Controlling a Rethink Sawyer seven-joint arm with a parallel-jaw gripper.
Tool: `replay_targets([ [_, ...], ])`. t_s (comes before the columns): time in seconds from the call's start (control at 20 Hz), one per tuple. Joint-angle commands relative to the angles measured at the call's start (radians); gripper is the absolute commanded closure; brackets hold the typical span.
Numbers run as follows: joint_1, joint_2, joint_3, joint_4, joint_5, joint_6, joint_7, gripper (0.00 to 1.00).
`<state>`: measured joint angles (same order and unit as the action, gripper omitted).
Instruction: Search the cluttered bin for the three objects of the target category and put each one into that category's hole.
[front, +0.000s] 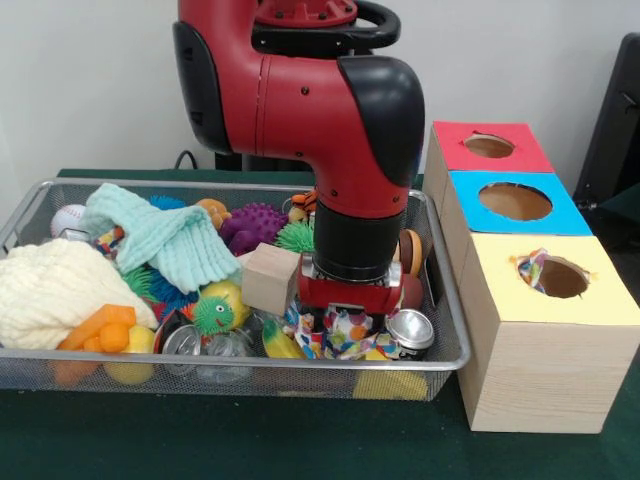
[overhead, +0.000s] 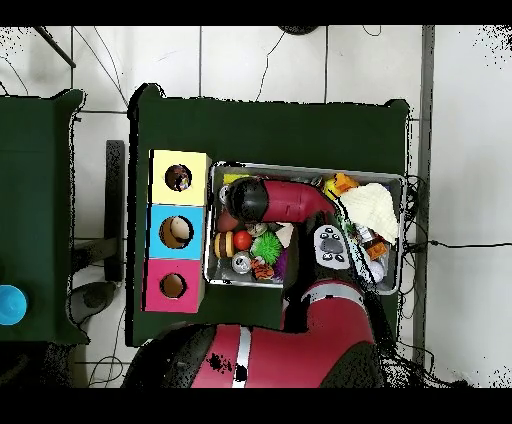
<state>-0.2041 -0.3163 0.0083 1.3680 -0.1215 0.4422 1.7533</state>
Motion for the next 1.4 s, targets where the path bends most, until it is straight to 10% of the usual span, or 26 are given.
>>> replay_targets([
  [0.05,-0.027,0.103,0.097,0.065,-0.058,-0.056,0.021,0.00],
  [0.25,-0.032,0.099,0.107,0.073,-0.061,-0.059,0.010,0.00],
  [0.3,-0.033,0.097,0.108,0.075,-0.062,-0.062,0.008,1.00],
  [0.85,0.000,0.077,0.083,0.074,-0.047,-0.045,0.046,1.00],
  [1.4,-0.003,-0.207,0.138,0.240,0.033,-0.026,0.104,1.00],
])
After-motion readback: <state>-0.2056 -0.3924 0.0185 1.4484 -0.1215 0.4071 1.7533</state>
